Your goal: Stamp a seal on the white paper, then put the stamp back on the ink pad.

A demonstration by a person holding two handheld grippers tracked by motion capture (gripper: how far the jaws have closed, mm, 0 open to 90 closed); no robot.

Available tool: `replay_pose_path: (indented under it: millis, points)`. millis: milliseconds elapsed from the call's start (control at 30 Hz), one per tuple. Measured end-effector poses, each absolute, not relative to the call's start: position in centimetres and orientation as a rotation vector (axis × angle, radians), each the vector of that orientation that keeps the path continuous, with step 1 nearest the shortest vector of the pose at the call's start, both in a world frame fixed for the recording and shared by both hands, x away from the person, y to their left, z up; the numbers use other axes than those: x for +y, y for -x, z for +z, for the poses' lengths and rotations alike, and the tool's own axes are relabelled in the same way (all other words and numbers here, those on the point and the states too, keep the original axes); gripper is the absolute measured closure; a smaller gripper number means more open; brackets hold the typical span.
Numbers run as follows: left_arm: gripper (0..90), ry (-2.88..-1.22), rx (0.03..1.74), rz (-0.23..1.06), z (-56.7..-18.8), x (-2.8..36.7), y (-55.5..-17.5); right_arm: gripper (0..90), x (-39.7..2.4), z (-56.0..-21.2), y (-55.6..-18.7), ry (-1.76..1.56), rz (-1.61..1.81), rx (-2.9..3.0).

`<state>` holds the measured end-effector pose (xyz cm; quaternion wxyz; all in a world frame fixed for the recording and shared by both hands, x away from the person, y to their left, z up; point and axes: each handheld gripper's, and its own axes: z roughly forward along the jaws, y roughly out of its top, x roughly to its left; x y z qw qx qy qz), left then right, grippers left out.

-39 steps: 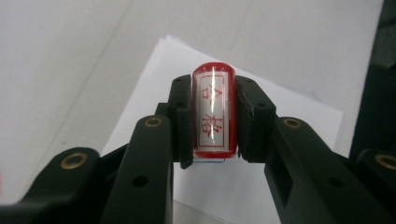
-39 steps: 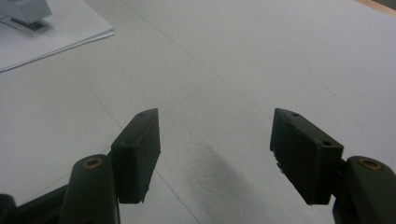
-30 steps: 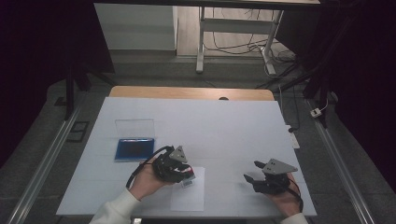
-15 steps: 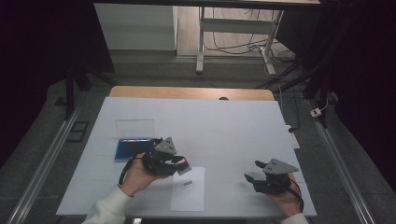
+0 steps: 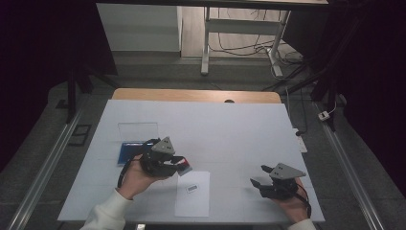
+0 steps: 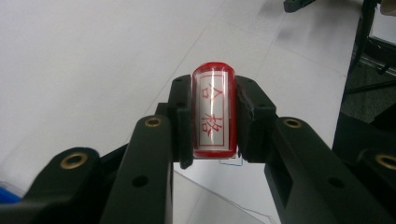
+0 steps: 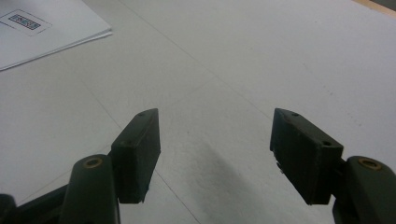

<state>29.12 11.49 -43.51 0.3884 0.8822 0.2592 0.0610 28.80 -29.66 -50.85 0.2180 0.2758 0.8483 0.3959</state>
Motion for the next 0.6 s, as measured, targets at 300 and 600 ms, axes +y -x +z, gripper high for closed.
replay_pose_path:
  millis: [300,600]
  points:
    - [69.8,-2.218,0.707,0.171,-43.4,13.0,-29.8,32.8,-29.6,-50.9,-28.9,-0.760,1.091,2.351]
    - [69.8,-2.197,0.802,0.226,-43.6,15.4,-30.7,33.0,-29.6,-50.9,-28.8,-0.760,1.094,2.349]
